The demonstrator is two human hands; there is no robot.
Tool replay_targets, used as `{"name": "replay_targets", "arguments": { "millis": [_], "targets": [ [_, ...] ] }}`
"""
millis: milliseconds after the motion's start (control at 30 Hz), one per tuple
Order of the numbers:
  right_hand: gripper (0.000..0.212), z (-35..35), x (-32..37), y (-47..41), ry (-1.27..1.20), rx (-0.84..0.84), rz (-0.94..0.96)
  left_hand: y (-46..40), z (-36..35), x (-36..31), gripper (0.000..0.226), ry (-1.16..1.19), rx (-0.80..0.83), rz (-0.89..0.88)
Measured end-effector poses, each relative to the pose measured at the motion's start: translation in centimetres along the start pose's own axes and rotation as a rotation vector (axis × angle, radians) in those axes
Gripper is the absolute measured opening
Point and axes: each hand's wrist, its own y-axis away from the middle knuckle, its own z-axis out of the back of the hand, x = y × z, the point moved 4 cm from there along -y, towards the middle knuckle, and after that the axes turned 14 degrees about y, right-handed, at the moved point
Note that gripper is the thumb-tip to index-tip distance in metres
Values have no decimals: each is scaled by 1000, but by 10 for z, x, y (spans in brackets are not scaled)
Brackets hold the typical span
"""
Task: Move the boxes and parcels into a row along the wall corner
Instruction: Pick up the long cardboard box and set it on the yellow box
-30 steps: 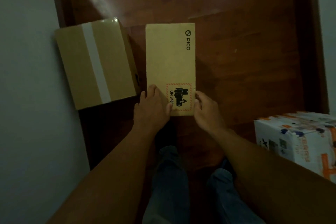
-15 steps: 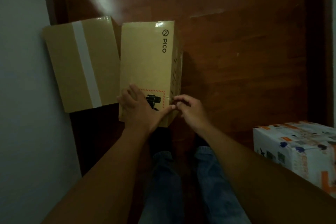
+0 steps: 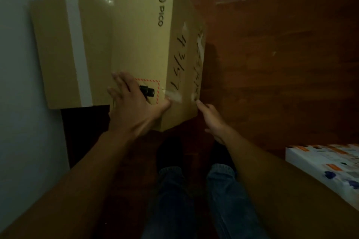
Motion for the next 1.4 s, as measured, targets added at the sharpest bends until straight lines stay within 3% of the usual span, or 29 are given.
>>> {"name": "replay_targets", "arguments": {
  "millis": [200,400,500,600,733,867,1267,1400],
  "targets": [
    [111,-14,-10,-13,-333,61,102,-21,7,5,136,66,21,-94],
    [78,14,-55,15,-508,-122,57,-19,-20,-7,127,156,217,-157],
    [92,42,-84,33,-613,-240,15,-18,-51,-22,114,198,356,-200],
    [106,64,-104,48,-632,-266,12,-19,-81,-33,112,241,436,-199],
    [83,86,-118,62,-574,-325,45,-14,-104,-41,106,366,481,-185],
    [81,95,-129,73,-522,-399,97,5,-118,-43,97,442,527,-172],
    [51,114,-127,180,-607,-481,216,76,-89,-99,75,269,518,-302],
    [69,125,-129,236,-709,-572,266,109,-75,-134,65,261,575,-368]
  ]
}}
